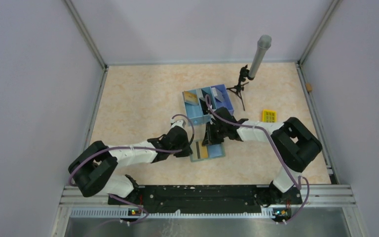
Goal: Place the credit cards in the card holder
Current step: Insert the credit card into the card holder.
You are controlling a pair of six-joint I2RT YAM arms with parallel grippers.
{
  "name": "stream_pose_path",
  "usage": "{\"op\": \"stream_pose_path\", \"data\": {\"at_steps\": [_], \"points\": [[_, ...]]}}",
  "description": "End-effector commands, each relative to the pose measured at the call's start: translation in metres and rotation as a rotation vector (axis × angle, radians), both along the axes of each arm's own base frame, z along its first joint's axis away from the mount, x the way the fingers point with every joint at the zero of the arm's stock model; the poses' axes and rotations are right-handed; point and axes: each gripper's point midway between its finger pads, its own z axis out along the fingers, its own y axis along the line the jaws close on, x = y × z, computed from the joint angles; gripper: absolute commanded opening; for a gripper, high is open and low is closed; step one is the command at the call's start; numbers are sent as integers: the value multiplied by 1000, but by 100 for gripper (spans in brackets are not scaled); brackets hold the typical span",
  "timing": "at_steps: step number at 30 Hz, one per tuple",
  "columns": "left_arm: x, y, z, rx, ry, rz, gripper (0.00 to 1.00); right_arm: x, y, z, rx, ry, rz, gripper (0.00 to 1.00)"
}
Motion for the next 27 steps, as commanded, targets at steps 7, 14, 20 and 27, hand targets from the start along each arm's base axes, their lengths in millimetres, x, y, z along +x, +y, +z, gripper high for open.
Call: {"op": "stream_pose_path", "data": {"at_steps": [7,14,20,27], "points": [[0,14,-19,56,10,44,17,-13,-30,16,-130,-44,-32,32],[-1,13,-18,49,13,41,17,-25,-28,20,-113,-41,-42,41],[-2,13,-18,48,15,38,17,-31,-17,16,-67,-15,-39,32],[-2,13,-17,45,11,32,18,-31,-7,9,-54,5,-37,24]]}}
